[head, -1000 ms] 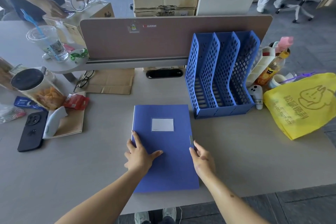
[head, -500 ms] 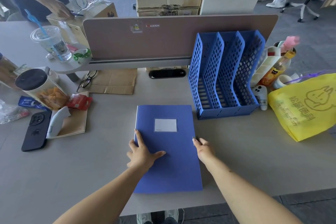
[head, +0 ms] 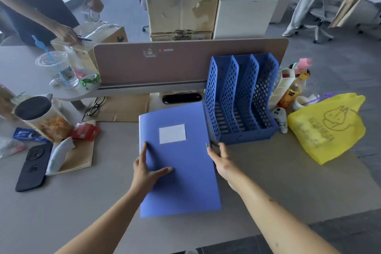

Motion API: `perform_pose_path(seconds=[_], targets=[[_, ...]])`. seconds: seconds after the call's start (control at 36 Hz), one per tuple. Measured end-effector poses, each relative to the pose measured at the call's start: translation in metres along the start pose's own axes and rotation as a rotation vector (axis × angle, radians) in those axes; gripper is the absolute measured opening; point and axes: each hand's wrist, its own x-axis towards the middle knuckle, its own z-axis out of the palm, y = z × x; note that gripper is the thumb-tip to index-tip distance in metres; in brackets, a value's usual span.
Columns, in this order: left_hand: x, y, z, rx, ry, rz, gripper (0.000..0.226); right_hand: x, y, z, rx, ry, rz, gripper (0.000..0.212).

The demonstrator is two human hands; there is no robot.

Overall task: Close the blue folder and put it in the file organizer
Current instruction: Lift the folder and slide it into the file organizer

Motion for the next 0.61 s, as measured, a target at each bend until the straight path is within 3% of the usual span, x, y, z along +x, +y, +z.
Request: perform_pose_path(seconds=[0.19,0.33,0.5,0.61], targets=[[0.020,0.043,-0.003,-0.100,-0.106,0.253,0.137,-0.035,-0.068,-0.047,-0.234,0.016,-0.138,0.081],[0.026,0.077,0.010,-0.186,-0.217,0.361,0.135,-0.059,-0.097,-0.069,-0.397,-0.012,-0.209,0.084],[0.022,0.108,0.035,-0.156,-0.338,0.439,0.135,-0.085,-0.103,-0.090,-0.462,0.182,-0.363,0.074],[0.024,0.129,0.056,-0.075,-0.378,0.494,0.131,-0.105,-0.103,-0.099,-0.448,0.265,-0.502,0.108]])
